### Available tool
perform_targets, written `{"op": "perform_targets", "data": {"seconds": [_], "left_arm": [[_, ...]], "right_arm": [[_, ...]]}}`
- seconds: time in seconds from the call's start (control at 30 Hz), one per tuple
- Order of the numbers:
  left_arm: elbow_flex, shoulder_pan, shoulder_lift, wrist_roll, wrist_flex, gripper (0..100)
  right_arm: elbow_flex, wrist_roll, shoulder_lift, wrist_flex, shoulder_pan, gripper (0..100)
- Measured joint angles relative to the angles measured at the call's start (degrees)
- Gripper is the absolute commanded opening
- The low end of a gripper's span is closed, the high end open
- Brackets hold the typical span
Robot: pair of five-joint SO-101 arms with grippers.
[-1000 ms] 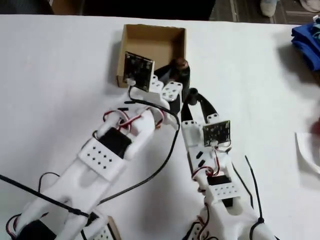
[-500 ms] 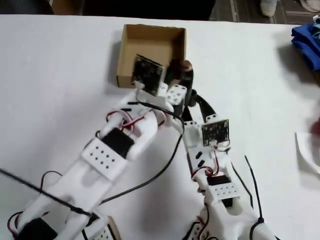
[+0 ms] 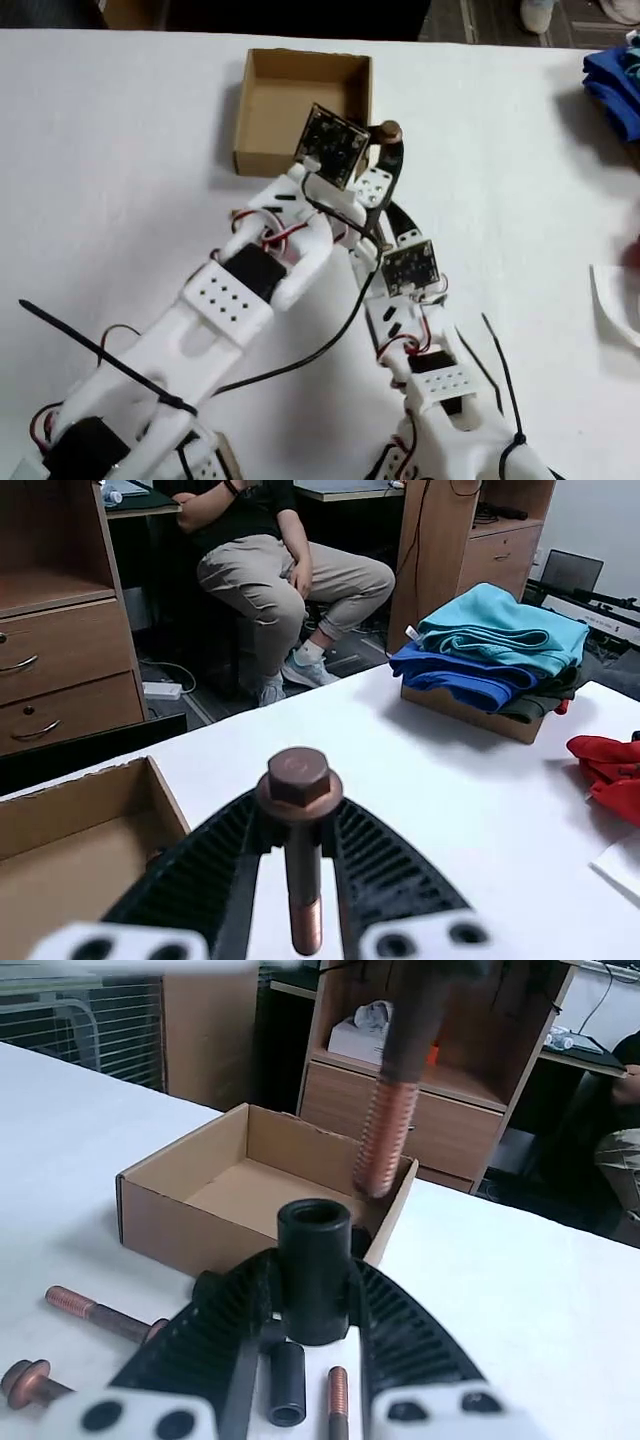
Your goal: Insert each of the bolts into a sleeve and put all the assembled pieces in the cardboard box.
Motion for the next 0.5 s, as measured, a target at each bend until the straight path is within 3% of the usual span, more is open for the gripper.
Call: {"op": "perform_targets", "data": {"seconds": [0.5], "left_arm": [[0.00,0.53,-1.23,1.67,3.69,3]], "right_arm": [[0.00,-3.60,0.00,0.00,2.73,2.0]]}}
